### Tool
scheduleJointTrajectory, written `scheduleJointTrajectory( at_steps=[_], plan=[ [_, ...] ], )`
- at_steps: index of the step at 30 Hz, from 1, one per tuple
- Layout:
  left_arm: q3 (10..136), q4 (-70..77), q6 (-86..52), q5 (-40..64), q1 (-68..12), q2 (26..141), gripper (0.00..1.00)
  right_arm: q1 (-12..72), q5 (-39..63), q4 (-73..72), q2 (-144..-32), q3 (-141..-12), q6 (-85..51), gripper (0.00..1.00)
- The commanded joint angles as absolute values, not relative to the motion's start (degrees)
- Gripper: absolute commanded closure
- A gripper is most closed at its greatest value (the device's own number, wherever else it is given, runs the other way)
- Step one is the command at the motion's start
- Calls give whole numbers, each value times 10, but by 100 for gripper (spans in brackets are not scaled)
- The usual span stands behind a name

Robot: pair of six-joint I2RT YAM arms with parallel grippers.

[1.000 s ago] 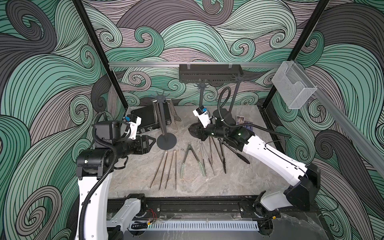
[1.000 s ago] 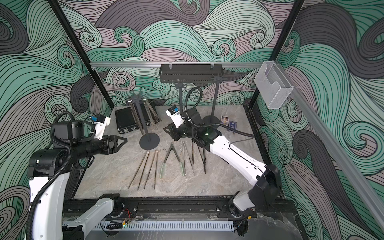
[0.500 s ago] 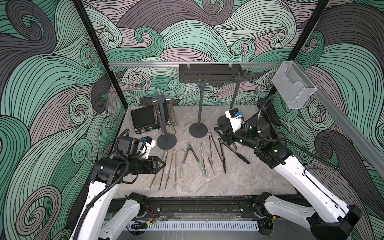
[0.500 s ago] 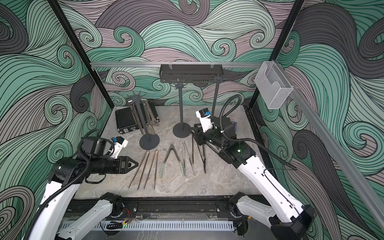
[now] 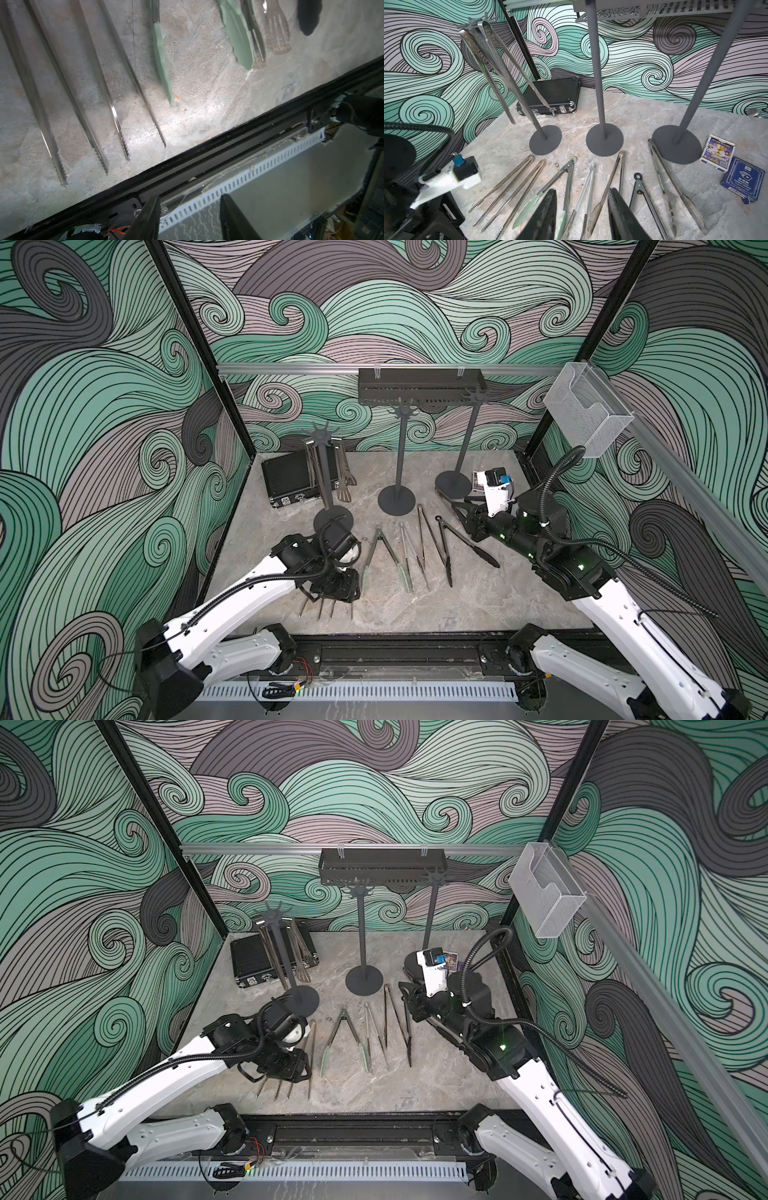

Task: Hang food tongs on kitchen utensil racks
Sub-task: Pick up the food tongs from the center of the board.

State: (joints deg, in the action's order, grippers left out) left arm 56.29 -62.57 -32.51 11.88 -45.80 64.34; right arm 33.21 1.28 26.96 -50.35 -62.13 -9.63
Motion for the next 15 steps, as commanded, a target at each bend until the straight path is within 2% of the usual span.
scheduleJointTrajectory(
  at_steps=[1,8,15],
  plan=[
    [568,-562,-368,68,-479,665,52,329,-15,286,-493,-611,-104,57],
    [572,-462,-367,31,-487,755,52,321,-33,306,-476,-599,-115,56],
    [640,-408,-360,46,-497,866,52,306,-44,324,-461,-581,-129,52]
  ],
)
